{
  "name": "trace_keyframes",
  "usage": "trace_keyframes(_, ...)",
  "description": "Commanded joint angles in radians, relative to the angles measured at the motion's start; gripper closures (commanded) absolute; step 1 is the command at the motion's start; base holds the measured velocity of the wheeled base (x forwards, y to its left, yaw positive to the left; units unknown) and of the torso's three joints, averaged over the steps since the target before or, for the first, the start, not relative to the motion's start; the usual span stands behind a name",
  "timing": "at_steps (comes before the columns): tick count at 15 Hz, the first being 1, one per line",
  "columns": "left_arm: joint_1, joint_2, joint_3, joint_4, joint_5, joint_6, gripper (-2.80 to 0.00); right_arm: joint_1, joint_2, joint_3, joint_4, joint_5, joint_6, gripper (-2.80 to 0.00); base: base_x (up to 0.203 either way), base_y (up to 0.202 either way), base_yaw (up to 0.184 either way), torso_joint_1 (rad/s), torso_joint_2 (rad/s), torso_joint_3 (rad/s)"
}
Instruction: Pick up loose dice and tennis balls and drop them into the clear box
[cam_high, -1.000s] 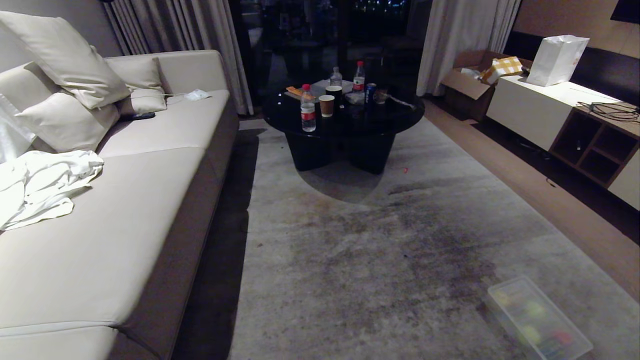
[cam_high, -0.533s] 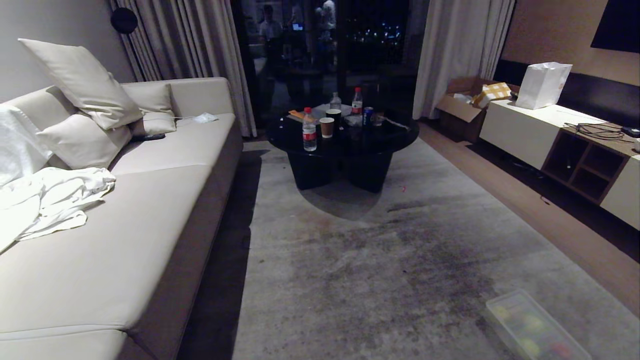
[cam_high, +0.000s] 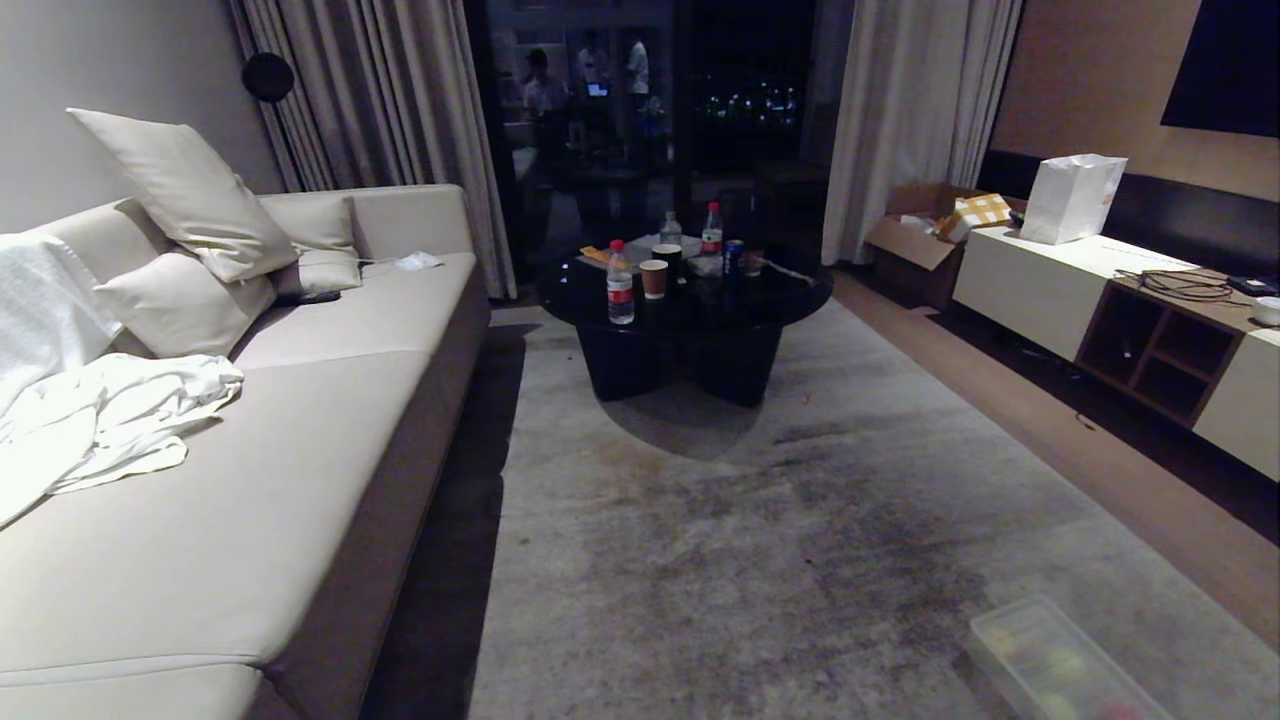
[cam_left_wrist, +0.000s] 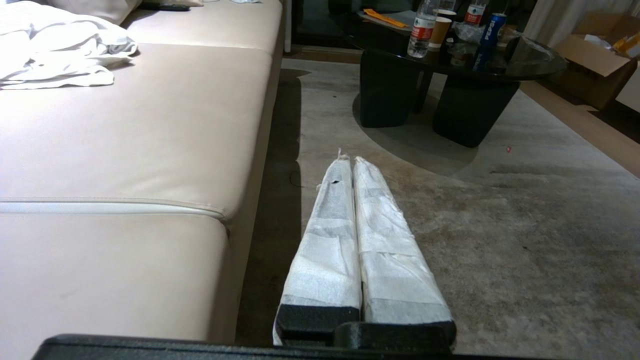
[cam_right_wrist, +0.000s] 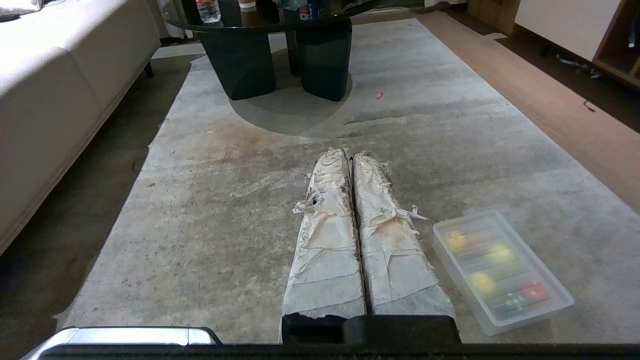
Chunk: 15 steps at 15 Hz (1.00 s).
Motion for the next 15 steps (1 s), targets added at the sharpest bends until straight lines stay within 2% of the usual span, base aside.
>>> trace_keyframes(1, 0.000, 0.002, 0.002, 0.000, 0.001, -0.002, 0.00, 0.000, 0.002, 0.000, 0.000, 0.000, 0.000, 0.00, 0.000, 0.000, 0.000, 0.000, 0.00, 0.000)
trace_keyframes(15, 0.000, 0.002, 0.002, 0.000, 0.001, 0.000, 0.00, 0.000, 0.002, 0.000, 0.000, 0.000, -0.001, 0.00, 0.000, 0.000, 0.000, 0.000, 0.00, 0.000)
